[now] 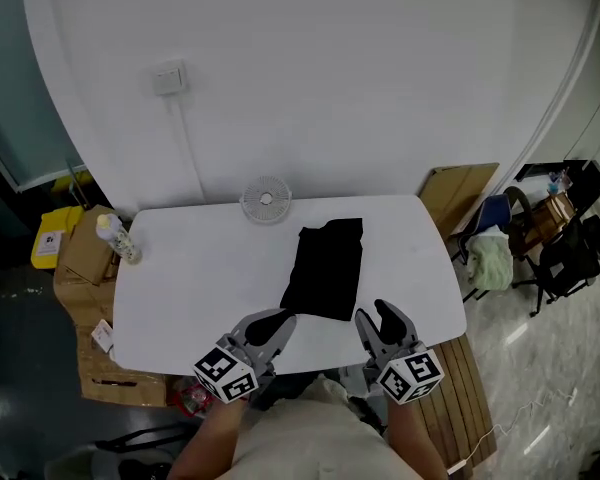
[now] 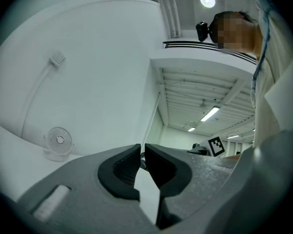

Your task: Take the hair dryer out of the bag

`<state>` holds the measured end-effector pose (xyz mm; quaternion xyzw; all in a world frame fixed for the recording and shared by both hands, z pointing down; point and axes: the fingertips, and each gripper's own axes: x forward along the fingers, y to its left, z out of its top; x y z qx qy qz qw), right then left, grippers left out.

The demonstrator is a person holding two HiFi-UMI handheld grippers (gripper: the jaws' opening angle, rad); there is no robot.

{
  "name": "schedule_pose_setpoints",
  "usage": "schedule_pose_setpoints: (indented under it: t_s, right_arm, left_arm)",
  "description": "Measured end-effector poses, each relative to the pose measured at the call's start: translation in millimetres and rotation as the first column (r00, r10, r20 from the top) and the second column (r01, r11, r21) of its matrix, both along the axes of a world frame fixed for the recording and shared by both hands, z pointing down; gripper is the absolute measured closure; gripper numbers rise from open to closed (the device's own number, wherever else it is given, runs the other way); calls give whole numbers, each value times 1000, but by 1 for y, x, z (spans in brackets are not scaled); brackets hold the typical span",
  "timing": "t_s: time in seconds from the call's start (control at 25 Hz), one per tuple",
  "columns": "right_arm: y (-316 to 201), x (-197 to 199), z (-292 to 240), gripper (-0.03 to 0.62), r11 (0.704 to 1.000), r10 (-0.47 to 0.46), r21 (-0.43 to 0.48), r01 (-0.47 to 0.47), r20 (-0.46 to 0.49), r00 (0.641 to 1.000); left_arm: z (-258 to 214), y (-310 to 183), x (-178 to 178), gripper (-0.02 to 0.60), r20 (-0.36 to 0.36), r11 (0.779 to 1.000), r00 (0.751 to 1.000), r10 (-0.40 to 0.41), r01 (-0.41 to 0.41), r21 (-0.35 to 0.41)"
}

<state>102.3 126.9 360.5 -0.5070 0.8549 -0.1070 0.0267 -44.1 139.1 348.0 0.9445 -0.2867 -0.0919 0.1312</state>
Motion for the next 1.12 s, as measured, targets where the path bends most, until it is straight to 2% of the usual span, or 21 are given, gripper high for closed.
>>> schedule_pose_setpoints:
  t_s: [0.28,0.56,0.8,1.0,1.12]
  right_arm:
    - [-57,19,15,405,999,-27,-42,26,-12,1000]
    - [-118,45,31,381,991,-94,-95,93,-8,996]
    - [-159,56,55,375,978,-149,-149,146,-10,989]
    - [-182,58,85,368,962,-168,-224,158,-27,985]
    - [-189,54,103,365,951,-179,-264,162,-42,983]
  left_arm:
    - [12,-55,19,566,40,999,999,-7,9,-34]
    - [31,-117,51,566,174,999,985,-3,10,-43]
    - [52,-153,71,565,239,998,971,21,-6,-63]
    - [78,-178,72,552,318,995,946,55,-25,-98]
    - [100,-185,67,489,389,990,915,103,-56,-130]
